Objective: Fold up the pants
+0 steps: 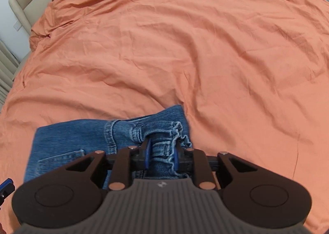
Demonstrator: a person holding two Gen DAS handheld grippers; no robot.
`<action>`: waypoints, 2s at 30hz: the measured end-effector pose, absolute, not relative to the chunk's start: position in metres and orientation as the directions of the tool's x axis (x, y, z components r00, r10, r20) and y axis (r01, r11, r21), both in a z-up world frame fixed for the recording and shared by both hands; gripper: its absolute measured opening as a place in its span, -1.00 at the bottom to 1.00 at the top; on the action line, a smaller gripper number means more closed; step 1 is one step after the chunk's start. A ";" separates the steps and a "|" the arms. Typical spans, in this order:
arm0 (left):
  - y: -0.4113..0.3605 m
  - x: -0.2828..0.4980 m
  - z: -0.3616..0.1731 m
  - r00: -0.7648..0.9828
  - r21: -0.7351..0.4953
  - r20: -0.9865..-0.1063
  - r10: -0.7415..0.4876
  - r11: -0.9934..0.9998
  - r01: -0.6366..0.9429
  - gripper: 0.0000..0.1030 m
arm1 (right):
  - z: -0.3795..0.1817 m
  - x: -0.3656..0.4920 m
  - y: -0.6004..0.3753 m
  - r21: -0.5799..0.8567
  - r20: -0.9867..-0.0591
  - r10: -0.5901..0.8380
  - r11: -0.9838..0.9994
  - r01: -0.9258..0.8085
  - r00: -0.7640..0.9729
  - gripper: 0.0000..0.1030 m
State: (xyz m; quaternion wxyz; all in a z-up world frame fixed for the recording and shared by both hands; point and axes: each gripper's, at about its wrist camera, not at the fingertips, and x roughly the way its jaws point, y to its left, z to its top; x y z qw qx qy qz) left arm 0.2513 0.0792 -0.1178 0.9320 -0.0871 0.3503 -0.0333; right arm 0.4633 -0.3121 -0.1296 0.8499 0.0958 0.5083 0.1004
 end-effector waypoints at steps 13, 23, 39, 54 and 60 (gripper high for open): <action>0.046 0.218 -0.094 0.709 -0.086 -0.693 -0.132 0.991 0.101 -0.05 | -0.082 0.339 -0.329 0.285 -0.712 0.292 0.951 -0.117 0.639 -0.36; 0.018 0.169 -0.097 0.581 0.060 -0.809 -0.093 0.969 0.239 0.27 | -0.141 0.314 -0.329 0.312 -0.705 0.260 0.949 -0.041 0.660 -0.60; -0.030 0.147 -0.132 0.644 0.409 -0.759 0.097 0.840 0.356 -0.64 | -0.149 0.310 -0.333 0.332 -0.683 0.278 0.942 -0.052 0.676 -0.63; 0.009 0.159 -0.136 0.505 0.140 -0.863 0.001 0.961 0.237 -0.45 | -0.153 0.311 -0.330 0.247 -0.723 0.255 0.963 -0.105 0.642 -0.64; 0.007 0.148 -0.108 0.574 0.152 -0.819 0.001 0.965 0.214 -0.27 | -0.135 0.299 -0.340 0.310 -0.697 0.284 0.947 -0.080 0.658 -0.44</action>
